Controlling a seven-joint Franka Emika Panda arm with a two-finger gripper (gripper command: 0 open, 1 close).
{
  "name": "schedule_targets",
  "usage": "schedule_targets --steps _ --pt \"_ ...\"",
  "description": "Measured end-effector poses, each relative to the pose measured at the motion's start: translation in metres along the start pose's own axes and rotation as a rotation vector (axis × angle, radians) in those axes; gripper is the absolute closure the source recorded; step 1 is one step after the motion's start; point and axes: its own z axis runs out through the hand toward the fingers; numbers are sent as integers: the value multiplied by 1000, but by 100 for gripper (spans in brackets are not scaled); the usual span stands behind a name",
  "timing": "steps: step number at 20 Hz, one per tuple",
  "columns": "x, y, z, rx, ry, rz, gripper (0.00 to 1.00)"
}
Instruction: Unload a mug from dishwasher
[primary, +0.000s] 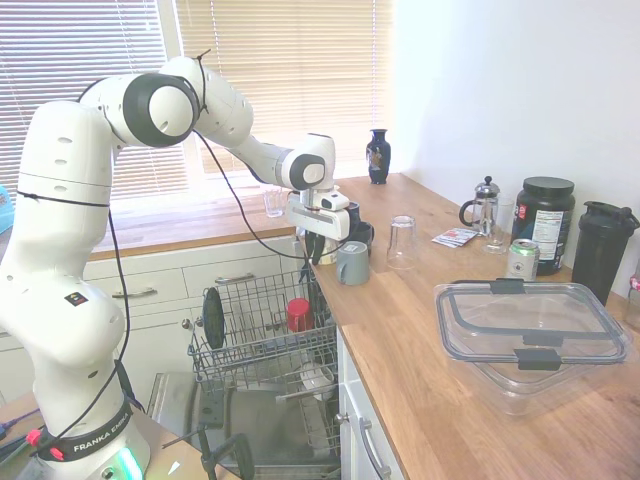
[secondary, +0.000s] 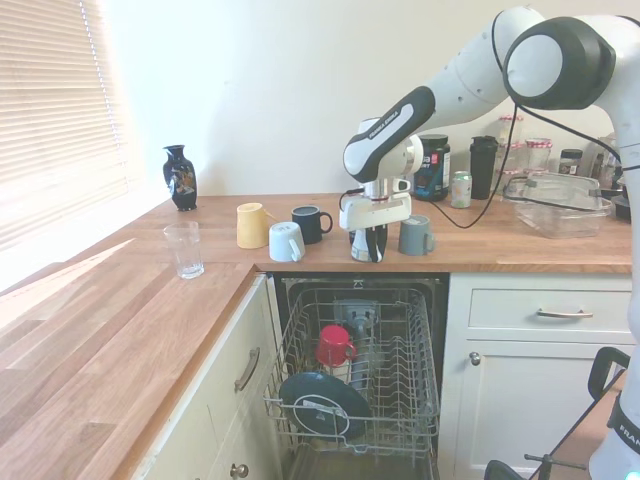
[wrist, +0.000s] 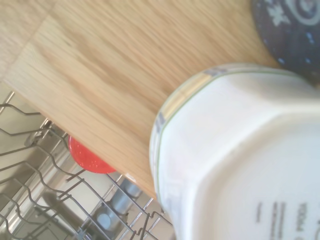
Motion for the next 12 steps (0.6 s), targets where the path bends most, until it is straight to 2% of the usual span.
schedule_targets --steps 12 --pt "0 0 2 3 -6 5 0"
